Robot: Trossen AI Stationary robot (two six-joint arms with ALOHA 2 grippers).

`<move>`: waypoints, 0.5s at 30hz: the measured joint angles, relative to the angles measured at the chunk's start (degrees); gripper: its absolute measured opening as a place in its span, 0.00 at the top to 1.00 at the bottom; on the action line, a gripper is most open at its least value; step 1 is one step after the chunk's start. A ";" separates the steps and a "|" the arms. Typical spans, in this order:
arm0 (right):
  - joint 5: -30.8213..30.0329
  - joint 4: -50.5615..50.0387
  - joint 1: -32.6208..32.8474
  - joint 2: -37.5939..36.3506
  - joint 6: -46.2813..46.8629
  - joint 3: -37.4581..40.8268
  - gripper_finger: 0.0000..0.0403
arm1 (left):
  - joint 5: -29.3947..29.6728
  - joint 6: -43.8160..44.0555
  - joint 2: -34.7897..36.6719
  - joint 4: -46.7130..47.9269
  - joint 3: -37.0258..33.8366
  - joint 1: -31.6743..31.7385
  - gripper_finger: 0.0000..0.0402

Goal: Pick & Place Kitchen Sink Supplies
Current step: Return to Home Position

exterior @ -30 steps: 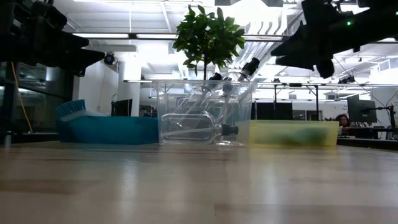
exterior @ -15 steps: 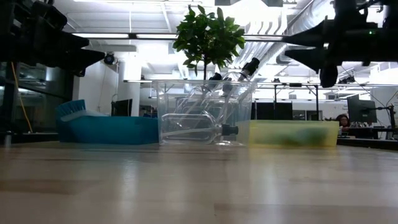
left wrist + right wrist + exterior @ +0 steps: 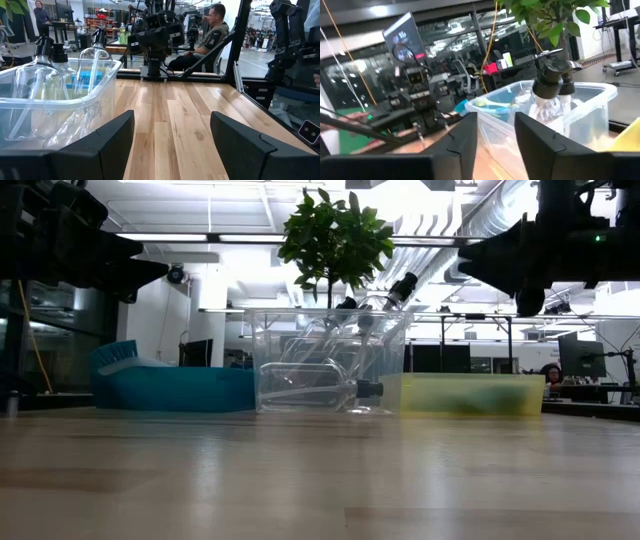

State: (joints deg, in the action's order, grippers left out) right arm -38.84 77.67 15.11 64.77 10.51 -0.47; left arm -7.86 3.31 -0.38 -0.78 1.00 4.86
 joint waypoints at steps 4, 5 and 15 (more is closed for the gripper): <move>-0.37 -4.15 -0.02 0.00 -0.22 0.00 0.78 | 0.00 0.00 0.00 0.02 0.00 0.00 0.36; -0.40 -5.62 -0.02 0.02 0.17 0.00 0.82 | 0.00 0.00 0.00 0.02 0.01 0.00 0.36; -6.14 -8.03 -0.04 0.00 0.96 0.00 0.88 | 0.00 -0.01 0.00 0.04 0.01 0.00 0.36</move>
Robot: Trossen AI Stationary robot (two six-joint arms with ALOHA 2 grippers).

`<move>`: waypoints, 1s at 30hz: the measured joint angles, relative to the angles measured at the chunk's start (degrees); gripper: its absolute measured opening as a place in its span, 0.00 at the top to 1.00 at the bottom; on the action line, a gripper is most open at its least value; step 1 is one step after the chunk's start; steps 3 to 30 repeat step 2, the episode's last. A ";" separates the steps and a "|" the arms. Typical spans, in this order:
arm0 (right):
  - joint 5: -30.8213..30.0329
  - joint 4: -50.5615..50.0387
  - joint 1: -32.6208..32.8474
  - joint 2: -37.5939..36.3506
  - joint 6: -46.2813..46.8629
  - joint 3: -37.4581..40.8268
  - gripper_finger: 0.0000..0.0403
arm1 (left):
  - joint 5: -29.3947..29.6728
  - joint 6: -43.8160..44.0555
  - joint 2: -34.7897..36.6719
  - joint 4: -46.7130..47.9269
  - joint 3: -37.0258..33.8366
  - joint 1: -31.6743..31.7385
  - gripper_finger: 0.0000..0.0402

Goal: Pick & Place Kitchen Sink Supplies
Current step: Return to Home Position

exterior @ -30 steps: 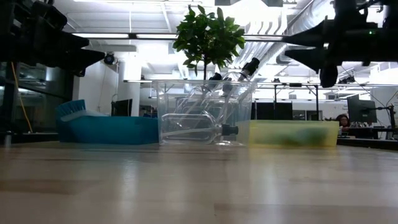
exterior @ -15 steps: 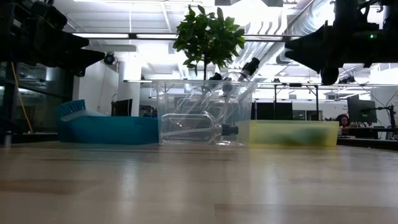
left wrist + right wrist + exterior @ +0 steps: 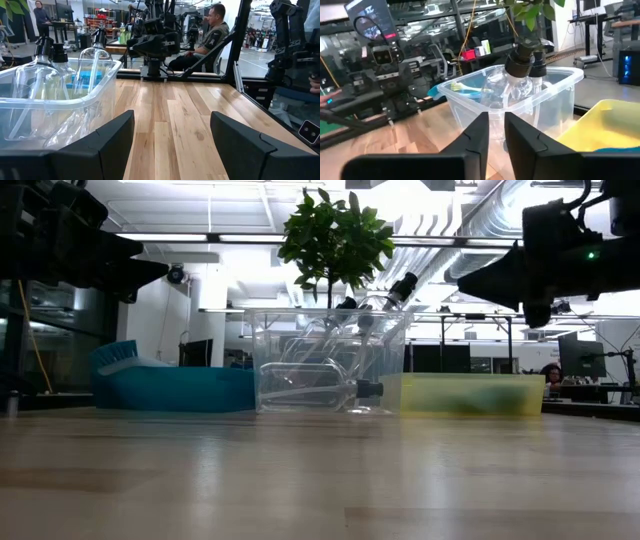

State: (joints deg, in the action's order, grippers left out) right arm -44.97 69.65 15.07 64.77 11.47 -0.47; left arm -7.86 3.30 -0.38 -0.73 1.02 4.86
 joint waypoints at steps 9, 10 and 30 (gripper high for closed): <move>0.00 -0.02 0.00 0.00 -1.25 0.00 0.85 | 0.00 0.01 0.00 0.00 0.00 0.00 0.36; 0.00 -0.02 0.00 0.00 -1.25 0.00 0.85 | 0.00 0.01 0.00 0.00 0.00 0.00 0.36; 0.00 -0.02 0.00 0.00 -1.25 0.00 0.85 | 0.00 0.01 0.00 0.00 0.00 0.00 0.36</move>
